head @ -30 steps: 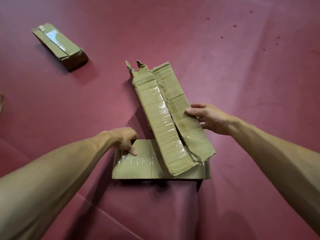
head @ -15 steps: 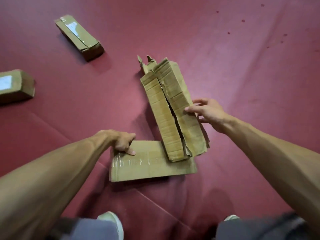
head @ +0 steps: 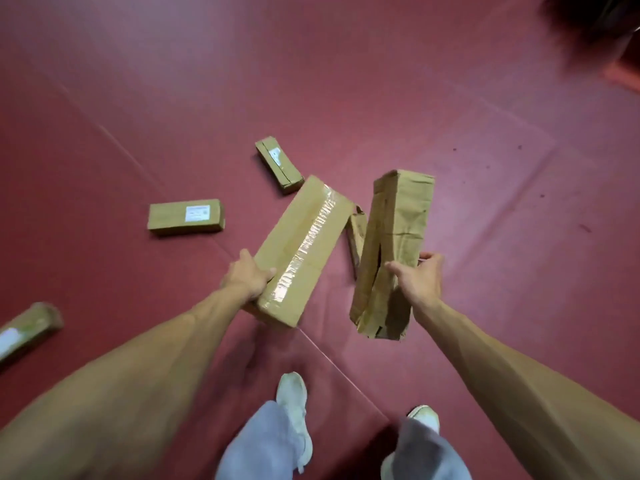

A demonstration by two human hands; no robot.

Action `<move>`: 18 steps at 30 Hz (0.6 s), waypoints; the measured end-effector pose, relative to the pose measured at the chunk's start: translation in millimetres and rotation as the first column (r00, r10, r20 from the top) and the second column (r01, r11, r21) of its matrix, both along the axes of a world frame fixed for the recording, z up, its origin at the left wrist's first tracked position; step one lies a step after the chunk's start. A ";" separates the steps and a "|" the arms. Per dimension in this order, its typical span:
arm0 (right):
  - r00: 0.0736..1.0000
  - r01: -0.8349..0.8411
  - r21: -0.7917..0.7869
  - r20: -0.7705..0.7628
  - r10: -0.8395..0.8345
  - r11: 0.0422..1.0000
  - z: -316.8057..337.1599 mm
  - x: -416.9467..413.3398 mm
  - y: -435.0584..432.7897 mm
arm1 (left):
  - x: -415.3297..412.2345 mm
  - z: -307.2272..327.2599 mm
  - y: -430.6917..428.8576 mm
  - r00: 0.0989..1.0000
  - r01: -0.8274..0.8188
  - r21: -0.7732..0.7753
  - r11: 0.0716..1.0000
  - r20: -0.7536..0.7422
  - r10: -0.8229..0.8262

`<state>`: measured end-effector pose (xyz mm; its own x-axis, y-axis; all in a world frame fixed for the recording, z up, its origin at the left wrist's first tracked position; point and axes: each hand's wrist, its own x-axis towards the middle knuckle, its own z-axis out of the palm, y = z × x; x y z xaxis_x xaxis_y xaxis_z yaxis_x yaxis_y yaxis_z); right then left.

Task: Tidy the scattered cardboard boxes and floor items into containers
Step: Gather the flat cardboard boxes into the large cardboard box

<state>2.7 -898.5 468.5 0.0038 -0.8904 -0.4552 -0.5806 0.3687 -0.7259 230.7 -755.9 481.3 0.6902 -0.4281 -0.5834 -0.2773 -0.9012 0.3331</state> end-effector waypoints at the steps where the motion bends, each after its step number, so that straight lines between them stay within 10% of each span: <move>1: 1.000 -0.030 0.006 0.007 0.030 1.000 30.2 11.3 13.1 | 3.4 34.3 13.0 0.996 -0.087 -0.070 0.994 -0.020 0.086; 18: 0.549 -0.728 -0.143 0.464 0.695 0.670 304.6 102.2 328.0 | -67.9 321.8 400.9 0.766 -0.590 -0.601 0.539 -0.207 0.608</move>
<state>104.9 -570.5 773.1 0.8374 -0.4758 -0.2690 -0.2892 0.0320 -0.9567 162.8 -355.0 803.1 0.9297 -0.1507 -0.3362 0.2349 -0.4606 0.8560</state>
